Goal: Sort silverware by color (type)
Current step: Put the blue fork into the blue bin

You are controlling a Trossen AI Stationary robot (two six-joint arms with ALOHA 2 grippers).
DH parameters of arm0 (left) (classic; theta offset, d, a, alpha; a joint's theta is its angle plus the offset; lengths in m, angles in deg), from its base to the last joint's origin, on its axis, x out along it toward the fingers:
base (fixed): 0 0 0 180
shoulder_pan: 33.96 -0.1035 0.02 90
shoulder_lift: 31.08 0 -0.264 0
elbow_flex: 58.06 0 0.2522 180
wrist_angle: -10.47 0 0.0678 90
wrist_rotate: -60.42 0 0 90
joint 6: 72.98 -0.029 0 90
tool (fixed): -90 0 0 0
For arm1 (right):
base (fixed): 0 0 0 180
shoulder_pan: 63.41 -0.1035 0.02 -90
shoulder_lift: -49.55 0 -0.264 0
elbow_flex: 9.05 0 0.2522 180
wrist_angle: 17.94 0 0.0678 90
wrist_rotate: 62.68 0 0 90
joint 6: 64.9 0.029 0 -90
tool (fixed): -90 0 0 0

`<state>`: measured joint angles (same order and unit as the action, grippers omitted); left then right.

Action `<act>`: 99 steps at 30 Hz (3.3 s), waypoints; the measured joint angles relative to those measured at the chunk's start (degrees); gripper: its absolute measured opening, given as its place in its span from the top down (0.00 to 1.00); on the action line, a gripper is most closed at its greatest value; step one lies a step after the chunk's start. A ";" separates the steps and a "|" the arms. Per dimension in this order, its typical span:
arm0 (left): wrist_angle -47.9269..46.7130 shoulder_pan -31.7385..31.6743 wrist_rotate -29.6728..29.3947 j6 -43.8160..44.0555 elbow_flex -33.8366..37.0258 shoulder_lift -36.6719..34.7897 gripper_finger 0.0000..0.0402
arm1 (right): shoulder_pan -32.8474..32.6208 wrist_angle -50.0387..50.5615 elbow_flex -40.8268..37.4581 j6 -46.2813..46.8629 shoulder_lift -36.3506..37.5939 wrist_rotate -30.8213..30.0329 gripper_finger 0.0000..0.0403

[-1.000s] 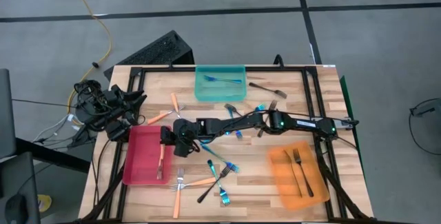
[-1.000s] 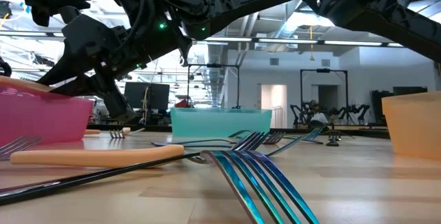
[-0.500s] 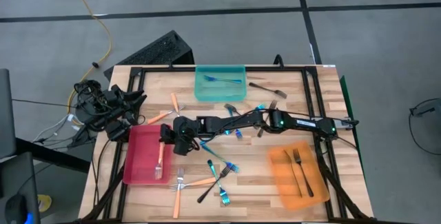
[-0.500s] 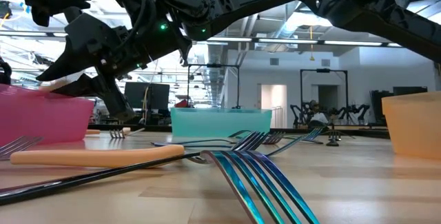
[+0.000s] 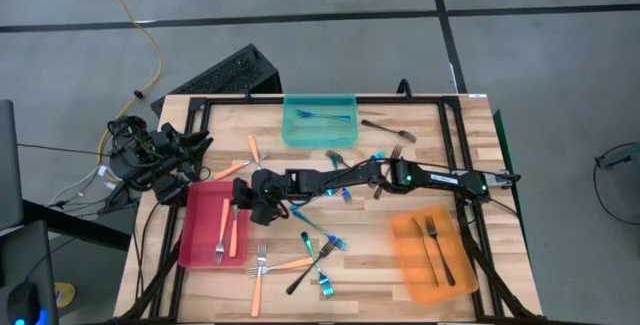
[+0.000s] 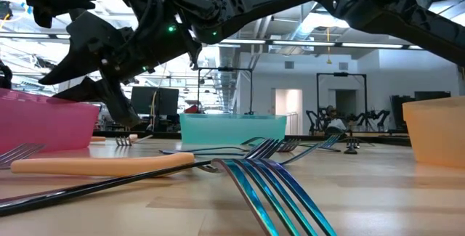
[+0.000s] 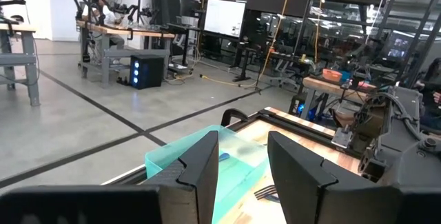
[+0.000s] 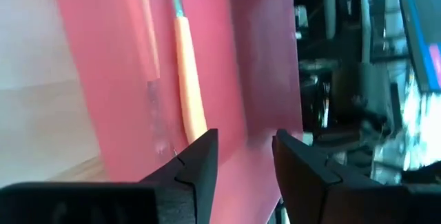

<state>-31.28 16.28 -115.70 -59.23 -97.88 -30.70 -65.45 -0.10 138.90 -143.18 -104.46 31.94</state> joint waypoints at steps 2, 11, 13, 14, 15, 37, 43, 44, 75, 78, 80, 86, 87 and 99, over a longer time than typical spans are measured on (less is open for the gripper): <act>0.00 0.01 0.02 0.00 0.00 0.00 0.72 | 0.00 -1.32 -0.13 3.37 0.17 -2.23 0.60; 0.00 0.00 0.02 0.00 0.02 -0.02 0.72 | -0.02 -2.08 0.29 12.68 3.43 -9.32 0.60; 0.00 0.02 0.00 0.00 0.02 -0.02 0.72 | -0.07 0.83 0.30 15.62 4.89 -9.30 0.60; 0.00 0.00 0.00 0.00 0.02 -0.02 0.72 | -0.07 2.02 0.31 17.23 5.35 -9.29 0.60; -0.02 0.02 0.02 0.00 0.02 -0.02 0.72 | -0.08 4.00 0.31 18.95 6.01 -9.28 0.60; 0.00 0.01 -0.13 0.19 0.02 -0.02 0.72 | 1.63 62.02 0.36 49.01 22.11 -8.95 0.60; -0.02 0.02 -0.07 0.24 0.02 -0.02 0.72 | 0.11 72.12 -0.95 50.48 21.66 -7.35 0.60; 0.00 0.02 -0.07 0.24 0.02 -0.02 0.72 | 0.04 72.41 -1.62 50.67 21.66 -7.25 0.60; -0.03 0.02 0.06 0.22 0.02 -0.02 0.72 | -6.49 51.47 -44.72 65.67 43.84 -3.95 0.60; -0.06 0.00 0.06 0.22 0.02 -0.02 0.72 | -4.19 40.57 -52.80 73.21 50.64 -9.90 0.60; -0.02 0.02 -0.03 0.22 0.02 -0.02 0.72 | -2.59 34.78 -56.80 78.38 53.42 -12.14 0.60; -0.02 0.02 -0.12 0.27 0.02 -0.02 0.72 | -0.38 23.97 -63.42 75.12 56.02 -10.37 0.60; 0.00 0.01 -0.20 0.28 0.02 -0.02 0.72 | -0.42 22.25 -64.26 72.56 55.48 -9.85 0.60; 0.02 0.00 -1.42 0.37 0.02 -0.02 0.72 | 0.26 4.65 -65.48 56.21 45.34 -2.11 0.60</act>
<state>-31.26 16.28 -117.12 -58.85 -97.86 -30.72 -65.19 4.55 73.42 -86.97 -59.12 29.82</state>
